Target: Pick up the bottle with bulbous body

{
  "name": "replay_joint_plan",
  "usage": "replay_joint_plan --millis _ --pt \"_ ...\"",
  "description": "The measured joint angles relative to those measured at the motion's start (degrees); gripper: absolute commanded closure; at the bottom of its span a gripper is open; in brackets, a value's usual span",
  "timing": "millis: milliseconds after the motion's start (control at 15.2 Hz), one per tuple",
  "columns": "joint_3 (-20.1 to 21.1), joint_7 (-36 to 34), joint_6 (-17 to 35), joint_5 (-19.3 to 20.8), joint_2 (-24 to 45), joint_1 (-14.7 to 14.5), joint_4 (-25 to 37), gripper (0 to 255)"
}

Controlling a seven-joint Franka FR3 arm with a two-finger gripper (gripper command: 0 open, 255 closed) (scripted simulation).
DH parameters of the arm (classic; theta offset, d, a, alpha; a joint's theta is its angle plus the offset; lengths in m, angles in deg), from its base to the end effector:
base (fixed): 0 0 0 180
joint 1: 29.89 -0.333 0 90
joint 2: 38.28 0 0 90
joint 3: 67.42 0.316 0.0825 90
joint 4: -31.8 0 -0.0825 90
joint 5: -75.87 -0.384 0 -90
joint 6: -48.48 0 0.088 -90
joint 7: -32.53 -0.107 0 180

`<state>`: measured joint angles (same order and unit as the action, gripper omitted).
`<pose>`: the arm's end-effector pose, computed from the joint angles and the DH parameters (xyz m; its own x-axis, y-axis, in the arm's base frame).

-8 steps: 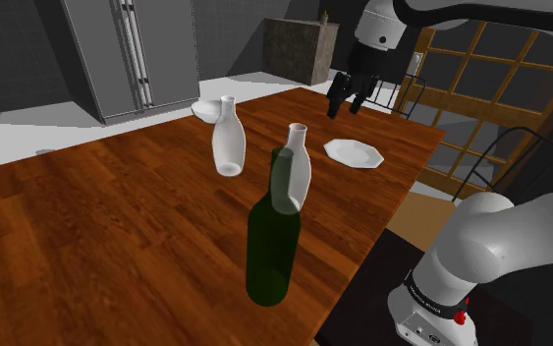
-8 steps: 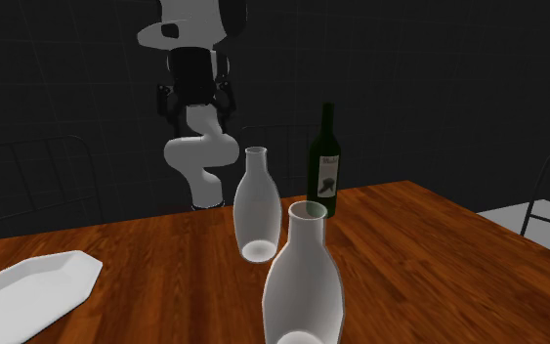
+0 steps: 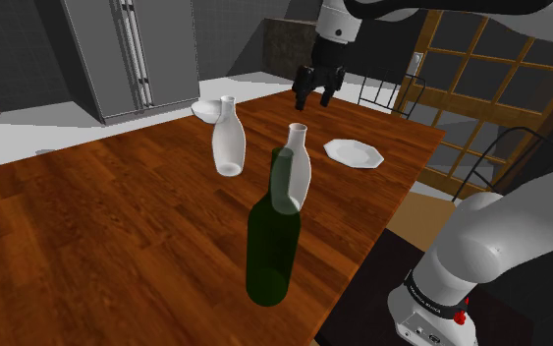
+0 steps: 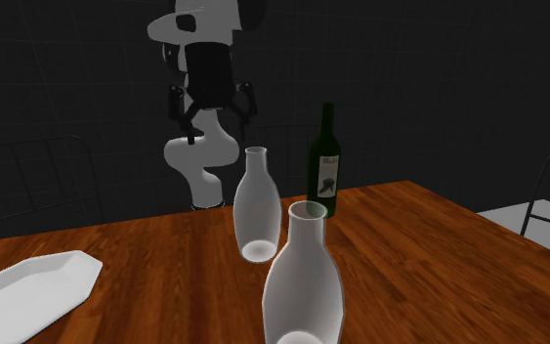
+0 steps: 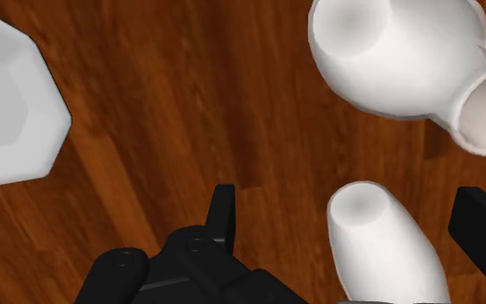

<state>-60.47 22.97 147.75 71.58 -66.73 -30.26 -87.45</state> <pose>0.4055 0.0704 0.6325 0.9885 -0.0584 0.1394 -0.0532 -0.9977 -0.0409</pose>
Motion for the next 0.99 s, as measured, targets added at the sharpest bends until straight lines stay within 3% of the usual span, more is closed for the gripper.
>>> replay_joint_plan --millis 528,990 --pt "4.5 -6.3 -0.5 2.5 18.6 -0.3 17.3 0" --pt "7.1 -12.0 -6.1 7.5 38.3 -2.6 40.4 0"
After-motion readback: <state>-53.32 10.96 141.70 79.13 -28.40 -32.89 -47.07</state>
